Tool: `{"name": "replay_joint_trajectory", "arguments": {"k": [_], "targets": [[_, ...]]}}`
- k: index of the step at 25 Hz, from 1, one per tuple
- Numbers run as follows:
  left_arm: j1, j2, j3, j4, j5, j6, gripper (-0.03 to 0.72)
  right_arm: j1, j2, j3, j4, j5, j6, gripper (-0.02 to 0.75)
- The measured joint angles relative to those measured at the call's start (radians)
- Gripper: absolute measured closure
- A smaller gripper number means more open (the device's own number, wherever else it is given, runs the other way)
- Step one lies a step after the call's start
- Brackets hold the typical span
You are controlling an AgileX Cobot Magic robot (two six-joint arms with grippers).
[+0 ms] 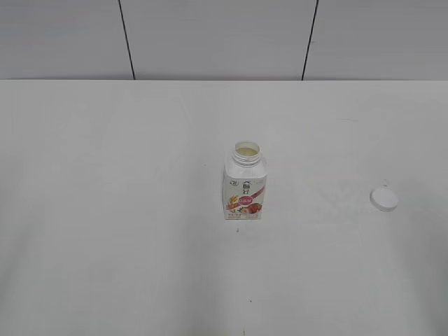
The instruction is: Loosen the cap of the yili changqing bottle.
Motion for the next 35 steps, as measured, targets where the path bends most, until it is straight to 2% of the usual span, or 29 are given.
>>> {"name": "replay_joint_trajectory", "arguments": {"k": [12,15,22,31,35], "targets": [[0.0,-0.23,0.033,0.054,-0.034,0.005,0.144,0.0,-0.346,0.029,-0.018,-0.046,-0.008,0.224],[0.0,-0.273,0.039,0.044,-0.038,0.05,0.144,0.0,-0.392,0.038,-0.021,-0.046,-0.008,0.224],[0.0,-0.28,0.039,-0.054,-0.048,0.19,0.144,0.0,-0.399,0.041,-0.025,-0.046,-0.008,0.224],[0.0,-0.28,0.039,-0.077,-0.049,0.199,0.144,0.0,-0.399,0.042,-0.026,-0.046,-0.008,0.224],[0.005,-0.28,0.039,-0.08,-0.049,0.2,0.144,0.0,-0.399,0.042,-0.069,-0.047,-0.008,0.224]]}}
